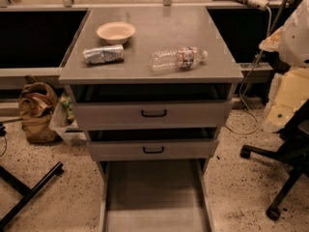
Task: Place water bottle into bottom drawer
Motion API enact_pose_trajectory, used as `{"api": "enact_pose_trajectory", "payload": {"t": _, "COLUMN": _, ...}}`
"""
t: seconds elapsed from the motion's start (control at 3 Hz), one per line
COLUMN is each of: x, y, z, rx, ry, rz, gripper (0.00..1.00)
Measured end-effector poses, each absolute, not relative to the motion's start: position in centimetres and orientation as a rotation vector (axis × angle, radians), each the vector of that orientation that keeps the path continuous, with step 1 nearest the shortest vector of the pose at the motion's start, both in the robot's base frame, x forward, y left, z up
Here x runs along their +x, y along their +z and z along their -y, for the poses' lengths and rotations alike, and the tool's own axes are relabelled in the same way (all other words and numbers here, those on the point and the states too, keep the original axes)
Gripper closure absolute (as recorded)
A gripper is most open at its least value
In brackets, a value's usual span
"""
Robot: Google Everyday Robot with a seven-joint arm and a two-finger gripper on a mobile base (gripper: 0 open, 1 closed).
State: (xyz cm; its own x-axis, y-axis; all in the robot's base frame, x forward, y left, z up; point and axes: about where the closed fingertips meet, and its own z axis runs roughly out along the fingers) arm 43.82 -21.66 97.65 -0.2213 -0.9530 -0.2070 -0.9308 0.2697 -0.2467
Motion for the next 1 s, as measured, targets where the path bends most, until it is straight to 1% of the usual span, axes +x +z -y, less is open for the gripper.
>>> {"api": "enact_pose_trajectory", "payload": {"t": 0.33, "x": 44.3, "y": 97.8, "z": 21.5, "rx": -1.723, "ry": -0.11, "rz": -2.22, "gripper": 0.0}}
{"api": "enact_pose_trajectory", "payload": {"t": 0.67, "x": 47.0, "y": 98.0, "z": 20.9, "rx": -1.73, "ry": -0.148, "rz": -2.178, "gripper": 0.0}}
{"api": "enact_pose_trajectory", "payload": {"t": 1.0, "x": 50.2, "y": 97.1, "z": 20.4, "rx": -1.738, "ry": -0.142, "rz": -2.139, "gripper": 0.0}}
